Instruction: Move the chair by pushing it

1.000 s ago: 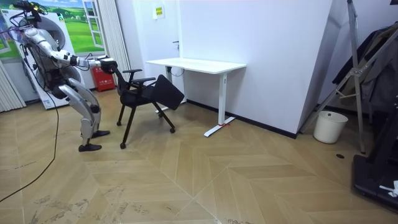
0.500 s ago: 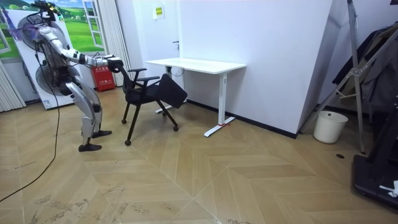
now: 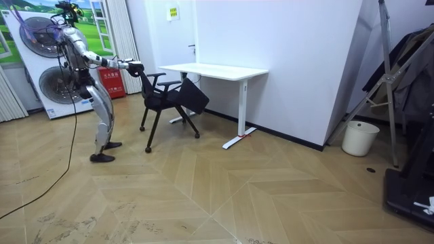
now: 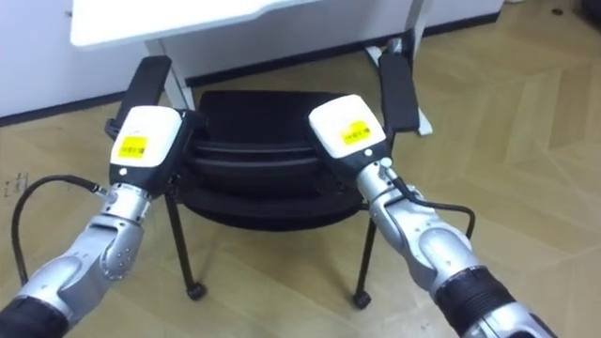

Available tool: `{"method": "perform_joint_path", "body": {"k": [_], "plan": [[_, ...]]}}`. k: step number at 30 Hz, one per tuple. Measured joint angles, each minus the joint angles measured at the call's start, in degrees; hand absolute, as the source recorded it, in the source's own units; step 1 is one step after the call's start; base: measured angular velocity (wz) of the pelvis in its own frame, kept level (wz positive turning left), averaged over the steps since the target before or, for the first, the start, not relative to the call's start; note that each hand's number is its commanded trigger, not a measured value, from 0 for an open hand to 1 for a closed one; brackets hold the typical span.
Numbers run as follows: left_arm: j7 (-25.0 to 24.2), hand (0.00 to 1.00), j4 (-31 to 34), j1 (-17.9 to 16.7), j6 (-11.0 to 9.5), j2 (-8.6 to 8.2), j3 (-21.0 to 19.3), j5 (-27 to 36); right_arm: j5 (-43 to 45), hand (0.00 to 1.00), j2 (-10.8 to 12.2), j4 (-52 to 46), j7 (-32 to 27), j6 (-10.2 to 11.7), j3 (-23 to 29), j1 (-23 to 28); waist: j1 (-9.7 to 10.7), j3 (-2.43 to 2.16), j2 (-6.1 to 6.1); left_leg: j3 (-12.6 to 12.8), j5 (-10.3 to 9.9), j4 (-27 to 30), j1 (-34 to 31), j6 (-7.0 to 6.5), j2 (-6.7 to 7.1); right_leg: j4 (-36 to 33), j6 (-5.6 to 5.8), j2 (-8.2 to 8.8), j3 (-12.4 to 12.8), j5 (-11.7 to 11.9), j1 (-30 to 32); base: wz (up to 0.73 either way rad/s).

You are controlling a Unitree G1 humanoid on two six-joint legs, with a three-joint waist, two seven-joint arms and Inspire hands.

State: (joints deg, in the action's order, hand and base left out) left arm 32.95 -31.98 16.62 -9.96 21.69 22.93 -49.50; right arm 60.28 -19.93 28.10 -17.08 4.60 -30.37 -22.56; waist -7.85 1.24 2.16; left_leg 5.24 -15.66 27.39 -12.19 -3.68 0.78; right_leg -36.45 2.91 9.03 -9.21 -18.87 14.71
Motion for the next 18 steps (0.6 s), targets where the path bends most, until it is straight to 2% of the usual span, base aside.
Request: {"method": "perform_joint_path", "body": {"k": [1, 2, 3, 4, 6, 8, 11, 14, 18], "plan": [[-0.2, 1.00, 0.0, 0.1, 0.0, 0.28, 0.0, 0.0, 0.0, 1.00, 0.2, -0.1, 0.0, 0.0, 0.0, 0.1, 0.2, 0.00, 0.23, -1.0, 0.1, -0.1, 0.1, 0.17, 0.00, 5.0, -1.32, -1.74, 0.6, 1.6, 1.1, 0.51], [-0.6, 1.00, 0.0, 0.0, 0.1, 0.24, 0.0, -0.1, 0.0, 1.00, 0.3, -0.1, 0.0, -0.1, 0.0, 0.5, 0.9, 0.01, 0.31, -2.6, 0.0, -0.1, 0.6, 0.47, 0.27, 6.8, -2.41, -2.45, 0.1, 5.6, 1.0, 0.58], [-0.9, 1.00, 0.0, -0.2, 0.0, 0.27, 0.1, -0.1, 0.0, 1.00, 0.4, -0.1, 0.1, -0.1, 0.0, 0.8, 0.9, -0.12, 0.38, -3.1, 0.1, -0.6, 1.0, 0.77, 0.28, 7.5, -2.58, -2.14, -1.0, 5.7, -0.3, 0.53], [-1.1, 1.00, 0.4, -0.6, 0.0, 0.43, 0.1, -0.1, 0.0, 1.00, 0.4, 0.0, 0.3, -0.1, -0.2, 0.8, 1.1, -0.02, 0.42, -3.4, 0.4, -2.1, 1.7, 1.31, 0.05, 8.5, -3.14, -2.29, -3.4, 6.0, -2.0, 0.43], [-1.4, 1.00, 1.3, -1.0, 0.5, 0.46, 0.1, -0.7, -0.7, 1.00, 0.3, -0.1, 0.8, 0.1, -0.2, 0.9, 1.0, 0.00, 0.69, -3.5, 0.8, -3.8, 2.4, 1.79, 0.04, 9.5, -3.22, -2.30, -5.1, 6.0, -3.2, 0.36], [-2.5, 1.00, 4.1, -2.5, 2.0, 0.59, -0.1, -0.8, -0.8, 1.00, 0.2, -0.6, 1.5, 0.3, -0.2, 0.9, 0.8, -0.08, 0.86, -3.5, 1.0, -4.8, 2.9, 1.88, -0.02, 10.2, -3.22, -2.49, -5.2, 6.0, -3.7, 0.11], [-3.8, 1.00, 6.1, -4.0, 2.9, 1.29, -0.3, -0.8, -0.8, 1.00, 0.0, -0.7, 2.7, 0.5, -0.5, 0.9, 0.3, -0.07, 1.14, -3.9, 1.1, -5.7, 4.4, 1.85, -0.09, 12.0, -3.18, -3.08, -5.2, 6.0, -5.7, 0.00], [-5.9, 1.00, 6.8, -4.5, 2.9, 1.79, -0.7, -1.1, -0.8, 1.00, 0.4, -1.2, 4.9, 0.6, -0.5, 1.6, 0.3, -0.10, 1.60, -4.0, 1.1, -6.5, 6.2, 1.83, -0.08, 13.0, -2.88, -3.16, -5.3, 6.0, -7.6, 0.02], [-7.4, 1.00, 7.4, -5.3, 3.1, 1.20, -2.1, -3.0, -0.7, 1.00, 0.4, -2.1, 7.1, 0.4, -0.5, 1.9, 0.4, -0.12, 1.67, -4.4, 1.0, -6.7, 6.9, 1.82, -0.04, 13.4, -2.70, -3.10, -5.8, 6.0, -8.7, 0.05]]}}
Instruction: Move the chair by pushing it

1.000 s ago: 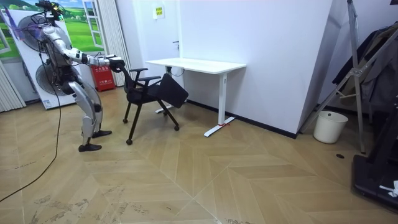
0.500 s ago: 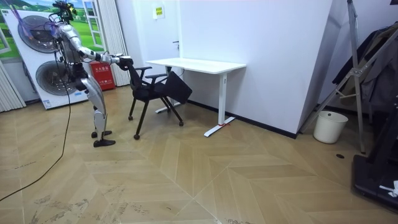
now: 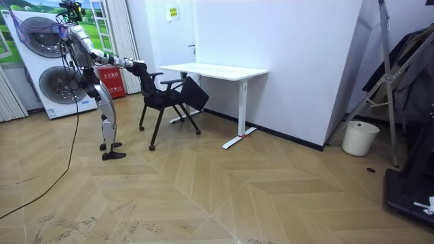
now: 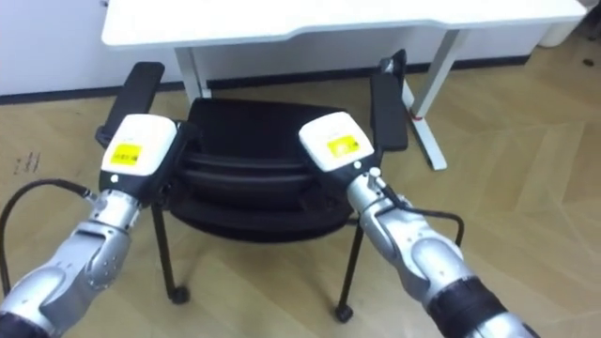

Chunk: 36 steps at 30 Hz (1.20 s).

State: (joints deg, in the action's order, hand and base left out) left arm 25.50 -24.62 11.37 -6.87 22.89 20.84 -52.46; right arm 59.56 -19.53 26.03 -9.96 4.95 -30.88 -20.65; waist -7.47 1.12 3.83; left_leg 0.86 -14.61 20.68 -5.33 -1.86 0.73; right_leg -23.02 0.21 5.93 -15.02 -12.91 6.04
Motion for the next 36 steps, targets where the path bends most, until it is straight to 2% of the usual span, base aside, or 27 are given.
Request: {"method": "perform_joint_path", "body": {"k": [6, 7, 8, 9, 10, 11, 15, 18, 21, 22, 23, 24, 25, 26, 27, 28, 29, 30, 31, 32, 33, 34, 35, 36], "plan": [[-1.3, 1.00, 1.4, -0.6, 0.3, 0.39, -0.6, -0.1, -0.6, 1.00, -0.4, -1.5, 2.2, 0.1, 0.0, 0.0, -0.3, -0.04, 0.05, -0.3, 0.0, -0.4, 0.3, 0.01, 0.01, 0.3, 0.01, -0.31, 0.0, 0.0, -0.2, 0.00], [-1.3, 1.00, 1.6, -0.8, 0.3, 0.43, -0.6, -0.1, -0.6, 0.75, -0.4, -1.6, 2.7, 0.1, 0.0, 0.0, -0.4, -0.05, 0.08, -0.2, 0.0, -0.8, 0.7, 0.04, -0.02, 0.5, 0.00, -0.39, 0.3, 0.0, -0.3, -0.08], [-1.4, 1.00, 1.6, -1.0, 0.3, 0.37, -0.6, -0.1, -0.6, 0.60, -0.4, -1.6, 3.3, 0.4, 0.0, 0.0, -0.5, -0.05, 0.07, -0.2, 0.1, -1.1, 1.3, 0.05, -0.02, 0.8, 0.00, -0.45, 0.4, 0.0, -1.0, -0.05], [-1.6, 0.70, 1.6, -1.0, 0.3, 0.45, -0.6, -0.1, -0.6, 0.00, -0.5, -1.6, 3.6, 0.6, 0.0, 0.0, -0.5, -0.05, 0.08, -0.2, 0.1, -1.2, 1.6, 0.05, -0.02, 1.0, 0.00, -0.48, 0.2, 0.0, -1.3, 0.00], [-1.7, 0.10, 1.6, -1.0, 0.1, 0.58, -0.6, -0.2, -0.6, 0.00, -0.6, -1.6, 3.8, 1.0, 0.0, 0.0, -0.6, -0.03, 0.16, -0.3, 0.1, -1.5, 1.8, 0.07, -0.01, 1.3, 0.00, -0.54, -0.2, 0.0, -1.7, 0.05], [-2.2, 0.00, 1.9, -1.1, 0.1, 0.77, -0.7, -0.4, -0.6, 0.00, -0.7, -1.7, 4.0, 1.3, 0.0, 0.0, -0.6, -0.07, 0.22, -0.4, 0.1, -1.5, 2.0, 0.07, -0.02, 1.5, 0.00, -0.60, -0.4, 0.0, -1.9, 0.04], [-5.3, 0.00, 3.2, -1.1, -0.1, 0.38, -2.4, -0.9, -0.8, 0.00, -1.1, -2.6, 6.6, 1.3, 0.6, -0.7, -0.7, -0.26, 0.82, -0.6, 0.3, -2.0, 2.3, 0.32, -0.02, 1.7, -0.17, -0.73, -0.6, 0.1, -2.1, 0.01], [-8.3, 0.00, 5.2, -1.1, 0.1, -0.44, -4.8, 2.4, -1.8, 0.00, -1.4, -2.3, 10.3, 1.2, 0.9, -2.5, -0.5, -0.24, 0.94, -1.4, 0.7, -1.9, 2.2, 0.60, -0.18, 3.0, -0.46, -1.09, -1.6, 0.7, -3.0, 0.16], [-10.1, 0.00, 8.0, -1.0, 0.5, 0.48, -9.6, 5.8, -1.9, 0.00, -3.3, -2.4, 11.4, 1.7, 1.1, -4.6, -0.6, -0.24, 0.96, -2.5, 1.9, -2.3, 2.2, 0.77, 0.03, 3.4, -0.65, -0.94, -2.3, 1.0, -3.0, 0.23], [-10.8, 0.00, 9.2, -0.8, 0.6, 1.02, -13.2, 5.8, -1.6, 0.00, -5.2, -4.1, 11.6, 2.8, 1.6, -6.1, -0.5, -0.23, 1.00, -2.7, 2.2, -2.5, 2.1, 0.87, 0.03, 3.4, -0.78, -0.98, -2.4, 1.1, -3.0, 0.14], [-12.6, 0.00, 10.4, -0.5, 0.6, 2.96, -15.2, 5.7, -1.7, 0.00, -8.6, -6.9, 11.8, 4.8, 1.7, -8.1, -0.5, -0.24, 1.03, -2.9, 2.6, -2.8, 2.1, 1.01, 0.05, 3.4, -0.96, -1.02, -2.7, 1.2, -3.1, 0.14], [-12.6, 0.00, 10.5, 0.3, 0.3, 4.44, -15.4, 5.7, -1.7, 0.00, -10.6, -7.3, 12.1, 7.0, 1.7, -9.3, -0.5, -0.23, 1.05, -3.0, 2.7, -2.9, 2.1, 1.10, 0.00, 3.5, -1.06, -1.05, -2.9, 1.3, -3.3, 0.22], [-12.5, 0.00, 11.1, 3.4, -0.6, 7.07, -17.2, 5.8, -2.2, 0.00, -14.2, -7.6, 12.0, 9.0, 1.7, -10.9, -0.8, -0.15, 1.25, -3.7, 3.0, -3.2, 2.2, 1.29, -0.12, 4.5, -1.26, -1.29, -3.7, 1.6, -4.0, 0.23], [-11.6, 0.00, 12.0, 7.5, -1.6, 11.29, -20.2, 6.0, -3.1, 0.00, -18.2, -10.0, 11.9, 11.2, 1.7, -12.4, -0.7, -0.14, 1.29, -4.1, 3.5, -3.5, 2.5, 1.55, -0.37, 5.8, -1.46, -1.88, -3.8, 2.4, -4.7, 0.20], [-10.4, 0.00, 12.0, 9.8, -1.8, 13.97, -21.4, 7.1, -3.6, 0.00, -19.7, -11.3, 11.0, 11.4, 1.8, -13.6, -0.5, -0.08, 1.21, -4.1, 3.7, -3.8, 2.7, 1.65, -0.49, 6.5, -1.54, -2.07, -3.8, 2.7, -5.1, 0.00], [-7.3, 0.00, 11.7, 14.2, -1.8, 20.04, -23.6, 13.0, -6.3, 0.00, -20.9, -11.4, 8.1, 11.2, 3.6, -18.2, 0.3, 0.10, 1.06, -4.1, 4.1, -5.1, 3.2, 1.76, -0.50, 6.7, -1.66, -2.12, -3.7, 2.9, -5.3, 0.00], [-4.4, 0.00, 11.7, 18.9, -2.1, 25.89, -24.9, 18.2, -10.8, 0.00, -23.7, -11.8, 4.8, 10.9, 6.6, -23.4, 0.8, 0.19, 0.70, -4.1, 4.3, -5.4, 2.9, 1.74, -0.56, 7.4, -1.57, -2.20, -3.7, 3.0, -5.3, 0.00], [-3.2, 0.00, 11.7, 21.2, -2.4, 28.98, -25.0, 21.0, -13.5, 0.00, -26.3, -12.6, 3.2, 10.3, 8.2, -25.8, 0.9, 0.25, 0.46, -4.1, 4.3, -5.4, 2.9, 1.73, -0.59, 7.7, -1.54, -2.31, -3.7, 3.2, -5.2, 0.05], [-1.2, 0.00, 12.3, 25.0, -2.7, 35.04, -25.6, 25.7, -18.3, 0.00, -32.0, -14.9, 0.0, 9.0, 11.7, -30.3, 0.8, 0.20, 0.01, -4.1, 4.3, -5.6, 2.3, 1.72, -0.59, 8.7, -1.38, -2.53, -3.7, 3.5, -5.1, 0.00], [0.7, 0.00, 12.8, 27.5, -3.4, 41.55, -26.8, 30.4, -22.7, 0.00, -39.0, -17.5, -3.9, 8.2, 15.7, -34.0, 0.8, 0.03, -0.27, -4.0, 4.3, -6.4, 2.2, 1.66, -0.55, 9.8, -1.12, -2.67, -3.8, 3.8, -5.1, 0.04], [1.5, 0.00, 12.8, 28.5, -3.8, 44.76, -27.6, 32.9, -25.3, 0.00, -42.5, -18.5, -6.0, 8.0, 17.8, -35.2, 0.7, -0.13, -0.36, -4.1, 4.4, -6.6, 2.2, 1.60, -0.51, 10.4, -1.00, -2.74, -3.8, 3.9, -5.2, 0.06], [2.4, 0.00, 12.4, 31.1, -3.8, 49.93, -29.0, 36.8, -30.7, 0.00, -49.9, -19.2, -10.1, 8.0, 21.5, -37.0, 0.5, -0.69, -0.26, -4.1, 4.4, -7.2, 2.3, 1.54, -0.38, 11.0, -0.81, -2.70, -4.1, 3.9, -5.2, 0.08], [3.8, 0.00, 11.5, 34.0, -3.5, 53.67, -30.4, 39.5, -35.6, 0.00, -56.9, -18.8, -13.4, 7.6, 23.8, -38.7, 0.5, -0.92, -0.28, -4.0, 4.4, -7.3, 2.5, 1.53, -0.23, 11.5, -0.64, -2.64, -4.1, 3.9, -5.6, 0.08], [4.5, 0.00, 10.6, 35.4, -3.5, 55.43, -31.1, 40.8, -38.0, 0.00, -59.9, -18.0, -14.7, 7.7, 24.5, -39.8, 0.6, -1.16, -0.30, -3.9, 4.4, -7.3, 2.5, 1.53, -0.17, 11.5, -0.59, -2.59, -3.9, 3.9, -5.6, 0.08]]}}
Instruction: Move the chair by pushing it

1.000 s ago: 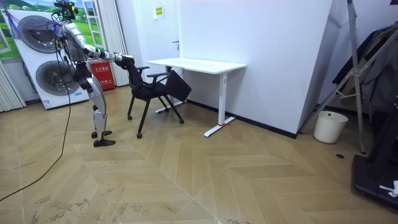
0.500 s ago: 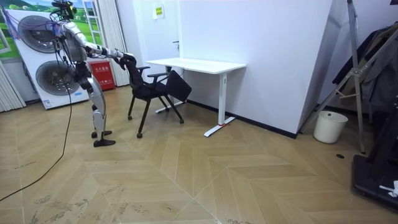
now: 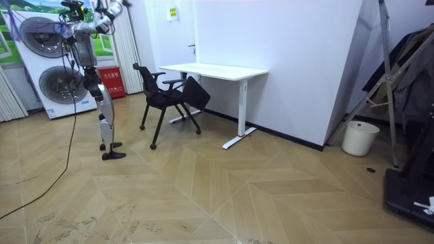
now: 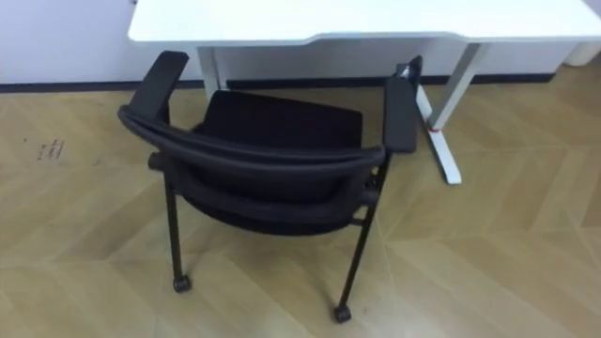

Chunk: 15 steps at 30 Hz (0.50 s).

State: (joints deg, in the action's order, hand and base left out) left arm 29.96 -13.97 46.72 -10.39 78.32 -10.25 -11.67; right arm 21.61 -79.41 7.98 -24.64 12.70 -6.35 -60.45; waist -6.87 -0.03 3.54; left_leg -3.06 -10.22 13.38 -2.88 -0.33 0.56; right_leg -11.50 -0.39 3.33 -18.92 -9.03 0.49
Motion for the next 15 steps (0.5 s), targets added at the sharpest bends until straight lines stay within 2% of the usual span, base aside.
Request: {"method": "perform_joint_path", "body": {"k": [1, 2, 3, 4, 5, 7, 8, 10, 12, 14, 15], "plan": [[1.1, 0.00, -2.1, 3.3, -0.2, 3.80, -0.5, 3.4, -4.7, 0.00, -5.4, 1.3, -2.2, 0.3, 1.6, -1.9, 0.6, -0.33, 0.04, 0.5, 0.0, 0.0, -0.1, 0.00, -0.02, 0.0, 0.03, 0.01, 0.5, 0.0, 0.1, 0.00], [1.9, 0.00, -4.3, 6.6, -0.1, 7.30, -0.9, 5.9, -8.7, 0.00, -9.9, 3.4, -4.4, 0.5, 2.5, -3.8, 0.5, -0.47, -0.04, 1.6, 0.0, 0.0, 0.0, 0.00, -0.13, 0.1, 0.05, -0.07, 1.2, 0.0, 0.1, -0.10], [2.4, 0.00, -5.8, 7.4, -0.1, 9.05, -1.2, 6.7, -10.2, 0.00, -11.6, 4.0, -5.2, 0.4, 3.3, -4.4, 1.1, -0.68, -0.04, 1.8, 0.0, 0.1, 0.0, 0.00, -0.12, 0.2, 0.05, -0.08, 1.6, 0.0, 0.1, -0.11], [3.2, 0.00, -8.9, 7.5, -0.4, 12.09, -2.9, 8.6, -12.5, 0.00, -14.0, 5.2, -6.1, 0.2, 4.4, -6.0, 2.4, -1.88, -0.43, 1.9, 0.0, 0.2, -0.5, 0.01, 0.04, 1.0, 0.11, -0.02, 1.2, 0.0, 0.2, -0.03], [3.4, 0.00, -11.8, 7.5, -0.2, 14.07, -4.2, 11.8, -15.3, 0.00, -17.1, 5.9, -7.2, 0.1, 5.6, -6.9, 3.2, -2.28, -1.09, 2.2, 0.0, 0.1, -0.4, 0.01, 0.08, 0.9, 0.12, 0.07, 1.6, 0.0, 0.1, 0.04], [3.3, 0.00, -16.3, 7.8, 0.1, 15.77, -5.3, 15.2, -18.5, 0.00, -19.5, 7.8, -8.4, 0.5, 8.2, -7.1, 3.4, -2.84, -1.97, 3.1, 0.0, 0.0, 0.3, 0.01, 0.04, 0.9, 0.12, 0.10, 2.3, 0.0, -0.1, -0.22], [3.2, 0.00, -19.0, 7.9, 0.3, 16.89, -5.8, 16.8, -20.4, 0.00, -20.6, 10.3, -8.8, 0.7, 9.9, -7.0, 3.5, -2.96, -2.23, 3.6, 0.0, -0.1, 0.9, 0.01, 0.02, 0.9, 0.16, 0.08, 3.2, 0.0, -0.2, -0.45], [2.9, 0.00, -22.5, 7.2, 0.3, 17.75, -7.3, 18.8, -23.8, 0.00, -21.8, 14.7, -8.9, 0.6, 12.0, -6.3, 3.6, -3.06, -2.66, 4.6, 0.0, -0.1, 1.5, 0.01, -0.11, 0.9, 0.20, 0.02, 3.9, 0.0, -0.6, -0.35], [2.4, 0.00, -26.9, 4.3, 0.0, 18.12, -10.7, 21.6, -27.9, 0.00, -22.7, 19.1, -9.0, 0.5, 16.0, -2.9, 4.6, -3.27, -2.91, 5.1, 0.0, -0.4, 1.9, 0.00, -0.12, 0.9, 0.34, 0.00, 4.8, -0.1, -0.7, -0.19], [2.7, 0.00, -34.5, -3.1, -0.2, 18.90, -16.3, 24.5, -32.0, 0.00, -22.7, 24.9, -10.2, 0.5, 23.1, 4.5, 5.6, -3.51, -3.49, 6.2, 0.0, -1.9, 3.0, 0.01, -0.32, 0.9, 0.68, -0.24, 5.1, -0.3, -0.9, -0.17], [3.1, 0.00, -36.4, -4.6, -0.2, 18.90, -17.2, 25.3, -32.9, 0.00, -22.7, 26.6, -10.8, 0.5, 24.9, 6.5, 5.8, -3.51, -3.84, 6.3, 0.0, -2.1, 3.3, 0.01, -0.37, 0.9, 0.68, -0.31, 5.3, -0.3, -1.0, -0.14]]}}
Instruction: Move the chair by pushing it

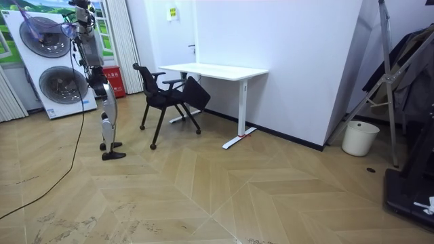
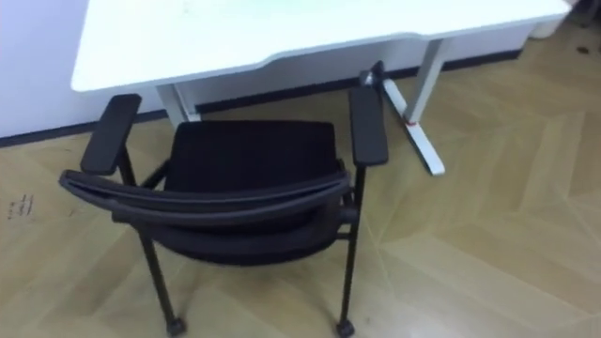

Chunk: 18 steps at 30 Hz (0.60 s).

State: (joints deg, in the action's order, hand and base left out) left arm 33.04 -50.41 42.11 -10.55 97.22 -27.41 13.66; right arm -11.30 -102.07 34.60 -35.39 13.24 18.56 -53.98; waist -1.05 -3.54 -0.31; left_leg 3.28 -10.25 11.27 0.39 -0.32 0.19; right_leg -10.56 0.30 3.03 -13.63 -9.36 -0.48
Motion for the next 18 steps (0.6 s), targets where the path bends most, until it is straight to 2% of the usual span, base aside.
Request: {"method": "perform_joint_path", "body": {"k": [1, 2, 3, 4, 5, 6, 8, 9, 10, 11, 12, 13, 14, 15, 16, 17, 18], "plan": [[0.8, 0.00, -3.8, -3.4, 0.0, -0.02, -2.0, 1.5, -1.3, 0.00, 0.2, 3.8, -1.3, 0.2, 3.1, 4.1, 0.7, 0.27, -0.12, 0.2, 0.0, 0.1, 0.3, 0.01, -0.03, 0.0, 0.00, 0.00, 0.2, 0.0, -0.2, -0.10], [1.9, 0.00, -7.5, -9.2, 0.0, -0.28, -5.3, 2.8, -2.0, 0.00, 1.4, 7.3, -2.2, 0.4, 7.4, 9.9, 1.4, 0.47, -0.08, 0.8, 0.0, 0.2, 0.3, 0.03, -0.08, 0.0, 0.00, -0.04, 0.4, 0.0, -0.3, -0.07], [2.2, 0.00, -9.1, -12.4, -0.1, -0.70, -7.3, 3.6, -2.4, 0.00, 2.3, 8.3, -2.8, 0.4, 10.0, 13.0, 1.7, 0.37, -0.28, 1.0, -0.1, 0.2, 0.3, 0.09, -0.10, 0.0, 0.00, -0.08, 0.5, 0.0, -0.3, -0.05], [2.8, 0.00, -11.1, -18.4, 0.0, -2.75, -11.2, 5.1, -3.3, 0.00, 5.0, 9.5, -4.0, 0.5, 15.6, 20.4, 2.4, 0.51, -0.37, 1.5, -0.2, 0.1, 0.5, 0.25, -0.18, 0.0, 0.00, -0.15, 0.7, 0.0, -0.2, -0.12], [3.8, 0.00, -10.9, -25.1, -0.1, -6.31, -15.5, 6.8, -4.4, 0.00, 8.4, 9.4, -5.1, 0.5, 22.3, 29.6, 2.8, 0.80, -0.49, 2.0, -0.3, 0.0, 1.0, 0.44, -0.27, 0.0, 0.00, -0.22, 1.0, 0.0, -0.3, -0.16], [4.3, 0.00, -10.5, -29.1, -0.2, -8.45, -17.6, 7.5, -4.6, 0.00, 10.3, 9.3, -5.4, 0.6, 25.1, 34.3, 2.8, 0.93, -0.56, 2.2, -0.4, 0.0, 0.9, 0.41, -0.29, 0.0, 0.00, -0.25, 1.0, 0.0, -0.3, -0.15], [5.8, 0.00, -4.8, -40.9, -0.2, -19.20, -25.1, 11.2, -5.6, 0.00, 19.7, 6.1, -5.9, 0.5, 34.5, 52.3, 3.5, 1.34, -1.33, 2.5, -1.9, -0.6, 0.7, -0.17, -0.88, -0.5, -0.08, -0.83, 1.2, -0.4, 0.6, -0.02], [6.5, 0.00, -2.5, -43.9, -0.3, -21.92, -26.4, 12.8, -6.7, 0.00, 22.7, 4.8, -5.9, 0.5, 36.2, 56.5, 3.5, 1.39, -1.31, 2.7, -2.0, -0.9, 0.6, -0.42, -0.97, -1.0, -0.06, -0.95, 1.6, -0.5, 1.1, -0.12], [7.7, 0.00, 1.8, -49.1, -0.8, -28.01, -28.4, 15.1, -9.6, 0.00, 29.7, 1.9, -6.1, 1.0, 38.9, 64.5, 2.8, 1.24, -0.86, 3.5, -2.0, -0.8, 0.4, -0.44, -0.99, -2.1, -0.07, -0.94, 2.4, -0.8, 2.0, -0.23], [9.5, 0.00, 7.8, -53.0, -1.2, -35.39, -29.4, 17.4, -12.5, 0.00, 38.7, -2.3, -6.7, 1.8, 41.1, 72.2, 2.4, 1.17, -0.75, 4.0, -2.1, -0.9, 0.5, -0.50, -1.06, -2.3, -0.06, -0.91, 2.6, -0.8, 2.2, -0.22], [10.6, 0.00, 11.1, -55.4, -1.7, -39.48, -29.2, 19.0, -14.5, 0.00, 43.7, -4.6, -7.2, 2.3, 41.1, 75.1, 2.2, 1.15, -0.52, 4.0, -2.1, -1.0, 0.8, -0.50, -1.05, -2.4, -0.03, -0.89, 2.6, -0.9, 2.0, -0.12], [11.8, 0.00, 14.8, -59.2, -2.8, -47.16, -27.4, 22.8, -19.3, 0.00, 53.4, -7.3, -7.6, 2.4, 40.1, 80.0, 1.2, 1.29, -0.19, 4.2, -2.1, -1.3, 1.4, -0.55, -0.99, -2.9, 0.01, -0.81, 2.8, -1.2, 1.9, 0.00], [11.6, 0.00, 14.9, -61.1, -2.9, -53.47, -25.2, 27.4, -25.4, 0.00, 61.5, -7.3, -7.3, 2.0, 38.6, 83.4, 0.8, 1.35, -0.16, 4.2, -2.3, -1.3, 1.8, -0.63, -0.97, -3.1, 0.11, -0.78, 2.9, -1.4, 1.6, -0.04], [11.5, 0.00, 14.0, -61.4, -2.8, -56.38, -24.8, 29.6, -28.3, 0.00, 65.1, -6.2, -7.0, 1.6, 38.4, 84.0, 0.6, 1.37, -0.24, 4.2, -2.4, -1.2, 1.8, -0.67, -0.96, -3.1, 0.14, -0.78, 3.2, -1.5, 1.6, 0.00], [11.4, 0.00, 10.1, -62.0, -2.8, -61.44, -24.2, 33.6, -33.7, 0.00, 71.2, -2.2, -6.7, 1.6, 38.3, 84.1, 0.5, 1.73, -0.04, 4.1, -2.9, -0.8, 1.9, -0.68, -0.97, -3.1, 0.19, -0.81, 3.3, -1.7, 1.2, 0.00], [10.9, 0.00, 5.1, -62.9, -2.8, -65.29, -23.4, 37.6, -38.6, 0.00, 75.9, 4.3, -5.4, 1.6, 38.2, 84.1, 0.8, 1.74, -0.23, 4.0, -3.3, -0.6, 2.2, -0.69, -1.04, -3.0, 0.29, -0.81, 3.1, -1.9, 0.5, 0.06], [10.4, 0.00, 2.9, -63.4, -2.8, -67.15, -22.9, 39.1, -40.3, 0.00, 78.1, 8.1, -4.6, 1.6, 37.9, 84.1, 1.0, 1.74, -0.29, 3.9, -3.6, -0.1, 2.3, -0.69, -1.12, -3.0, 0.33, -0.81, 2.9, -2.1, 0.1, 0.10]]}}
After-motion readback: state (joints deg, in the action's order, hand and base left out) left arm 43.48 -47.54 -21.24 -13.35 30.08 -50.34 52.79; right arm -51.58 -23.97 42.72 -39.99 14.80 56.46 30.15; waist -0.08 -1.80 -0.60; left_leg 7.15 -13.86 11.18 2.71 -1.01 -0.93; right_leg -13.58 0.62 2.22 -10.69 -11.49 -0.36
